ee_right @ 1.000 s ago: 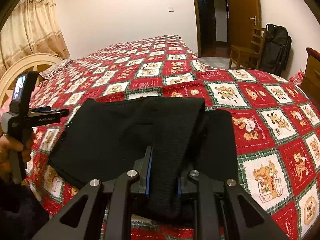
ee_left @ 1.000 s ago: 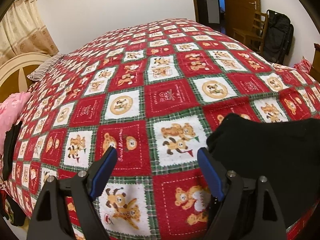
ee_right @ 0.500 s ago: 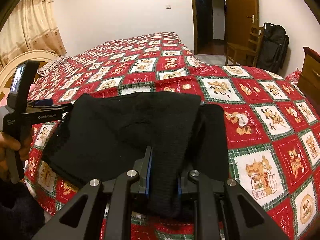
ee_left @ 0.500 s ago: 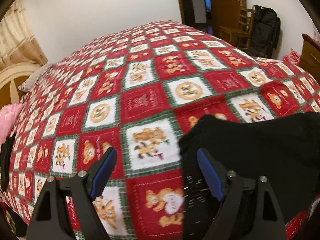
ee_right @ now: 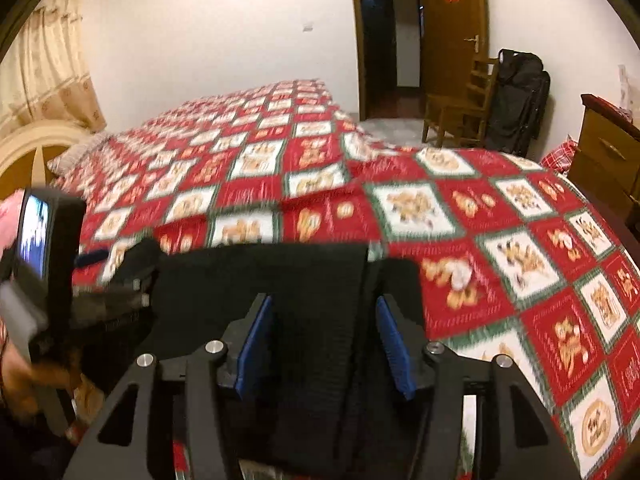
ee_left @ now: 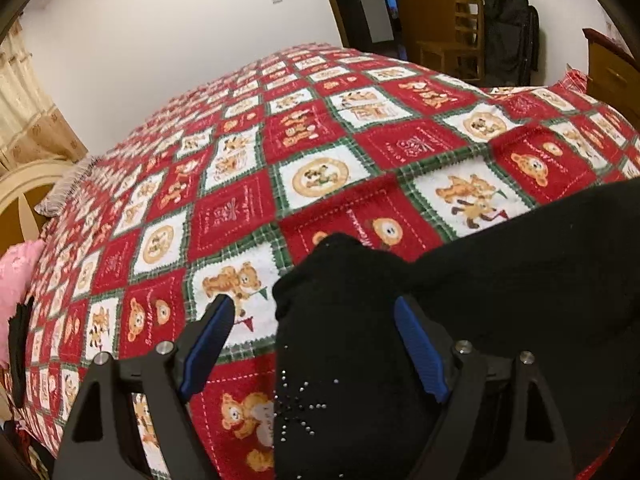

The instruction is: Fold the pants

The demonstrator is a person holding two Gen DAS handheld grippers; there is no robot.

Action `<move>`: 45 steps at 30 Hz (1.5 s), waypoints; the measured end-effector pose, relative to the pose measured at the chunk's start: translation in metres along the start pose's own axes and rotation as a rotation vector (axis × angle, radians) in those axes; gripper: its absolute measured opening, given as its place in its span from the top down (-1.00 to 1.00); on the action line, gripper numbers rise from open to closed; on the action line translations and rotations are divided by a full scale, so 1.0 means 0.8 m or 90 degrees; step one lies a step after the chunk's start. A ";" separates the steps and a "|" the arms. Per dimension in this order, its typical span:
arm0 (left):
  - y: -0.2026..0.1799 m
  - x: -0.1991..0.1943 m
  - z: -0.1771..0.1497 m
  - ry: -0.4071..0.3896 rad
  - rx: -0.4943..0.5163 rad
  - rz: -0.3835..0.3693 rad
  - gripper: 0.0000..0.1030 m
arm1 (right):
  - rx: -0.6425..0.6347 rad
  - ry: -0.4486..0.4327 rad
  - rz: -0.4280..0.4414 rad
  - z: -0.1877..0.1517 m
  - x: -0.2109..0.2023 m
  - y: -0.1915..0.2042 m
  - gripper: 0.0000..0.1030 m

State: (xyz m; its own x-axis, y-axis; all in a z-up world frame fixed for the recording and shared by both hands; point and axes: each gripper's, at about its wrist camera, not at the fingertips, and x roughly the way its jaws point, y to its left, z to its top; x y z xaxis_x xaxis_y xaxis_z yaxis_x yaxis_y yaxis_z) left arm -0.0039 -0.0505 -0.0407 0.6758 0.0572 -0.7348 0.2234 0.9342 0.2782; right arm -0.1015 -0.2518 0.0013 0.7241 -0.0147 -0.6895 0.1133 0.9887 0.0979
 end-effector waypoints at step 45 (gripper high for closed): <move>0.122 -0.021 -0.005 -0.023 -0.141 -0.024 -1.00 | -0.036 0.020 0.005 -0.059 -0.029 -0.001 0.00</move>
State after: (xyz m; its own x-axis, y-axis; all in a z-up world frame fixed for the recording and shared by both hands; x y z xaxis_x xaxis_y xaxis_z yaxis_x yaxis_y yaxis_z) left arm 0.0035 0.0409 -0.0038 0.6955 0.0126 -0.7184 0.0921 0.9901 0.1064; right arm -0.1507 -0.2449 -0.0165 0.7024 -0.0032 -0.7117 0.0691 0.9956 0.0637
